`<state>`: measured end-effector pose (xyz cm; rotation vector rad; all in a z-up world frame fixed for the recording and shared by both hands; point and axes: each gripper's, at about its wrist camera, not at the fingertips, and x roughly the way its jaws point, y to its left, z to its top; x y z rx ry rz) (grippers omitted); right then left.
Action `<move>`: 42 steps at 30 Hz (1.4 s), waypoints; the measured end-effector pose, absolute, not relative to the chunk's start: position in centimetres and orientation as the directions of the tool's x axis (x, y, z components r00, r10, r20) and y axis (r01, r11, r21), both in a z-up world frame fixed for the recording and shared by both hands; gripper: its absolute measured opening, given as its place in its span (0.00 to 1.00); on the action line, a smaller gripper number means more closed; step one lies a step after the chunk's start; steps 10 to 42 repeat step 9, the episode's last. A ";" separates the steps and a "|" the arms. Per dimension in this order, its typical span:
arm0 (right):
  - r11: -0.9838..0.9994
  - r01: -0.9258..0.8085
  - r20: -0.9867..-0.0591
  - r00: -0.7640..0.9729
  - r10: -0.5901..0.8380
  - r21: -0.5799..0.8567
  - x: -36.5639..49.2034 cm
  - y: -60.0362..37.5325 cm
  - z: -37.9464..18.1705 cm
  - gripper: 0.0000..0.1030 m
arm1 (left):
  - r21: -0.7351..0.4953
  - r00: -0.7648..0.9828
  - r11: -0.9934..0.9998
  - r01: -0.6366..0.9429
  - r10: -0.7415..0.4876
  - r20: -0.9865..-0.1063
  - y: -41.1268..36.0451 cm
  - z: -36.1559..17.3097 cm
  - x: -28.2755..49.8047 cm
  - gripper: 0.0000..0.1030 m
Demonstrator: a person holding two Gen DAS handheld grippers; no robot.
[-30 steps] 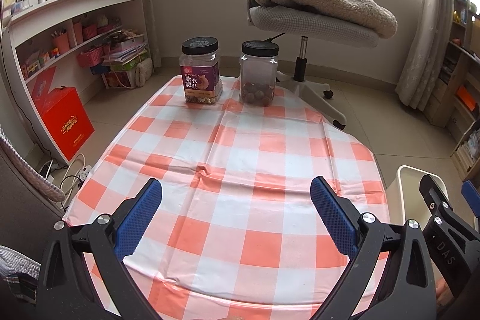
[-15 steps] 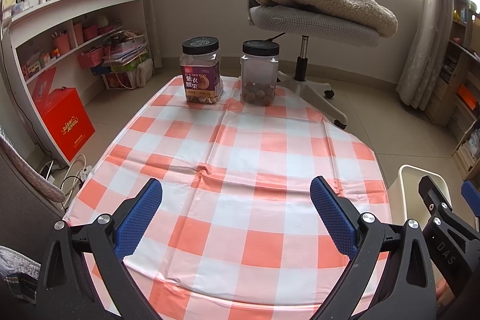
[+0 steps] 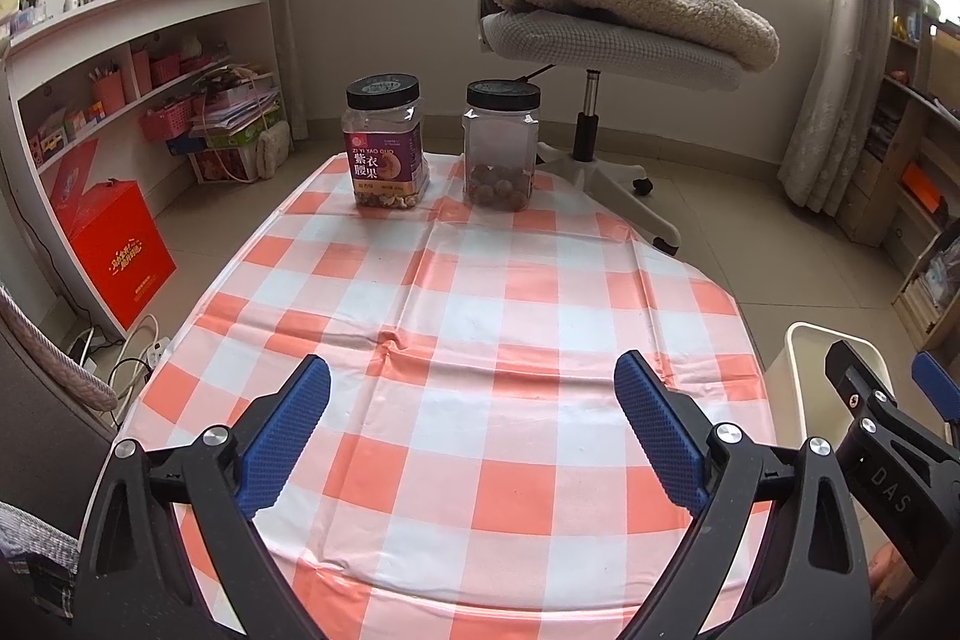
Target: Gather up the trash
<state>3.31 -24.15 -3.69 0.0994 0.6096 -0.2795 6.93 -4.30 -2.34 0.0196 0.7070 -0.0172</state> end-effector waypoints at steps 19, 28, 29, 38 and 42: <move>0.958 0.285 -0.579 0.783 -0.228 0.009 3.3 -24.1 -3.7 0.93 | 0.044 0.767 0.999 0.028 0.006 -0.641 -5.2 -2.1 6.6 0.91; 0.958 0.285 -0.579 0.783 -0.228 0.009 3.3 -24.1 -3.7 0.93 | 0.044 0.767 0.999 0.028 0.006 -0.641 -5.2 -2.1 6.6 0.91; 0.958 0.285 -0.579 0.783 -0.228 0.009 3.3 -24.1 -3.7 0.93 | 0.044 0.767 0.999 0.028 0.006 -0.641 -5.2 -2.1 6.6 0.91; 0.958 0.285 -0.579 0.783 -0.228 0.009 3.3 -24.1 -3.7 0.93 | 0.044 0.767 0.999 0.028 0.006 -0.641 -5.2 -2.1 6.6 0.91; 0.958 0.285 -0.579 0.783 -0.228 0.009 3.3 -24.1 -3.7 0.93 | 0.044 0.767 0.999 0.028 0.006 -0.641 -5.2 -2.1 6.6 0.91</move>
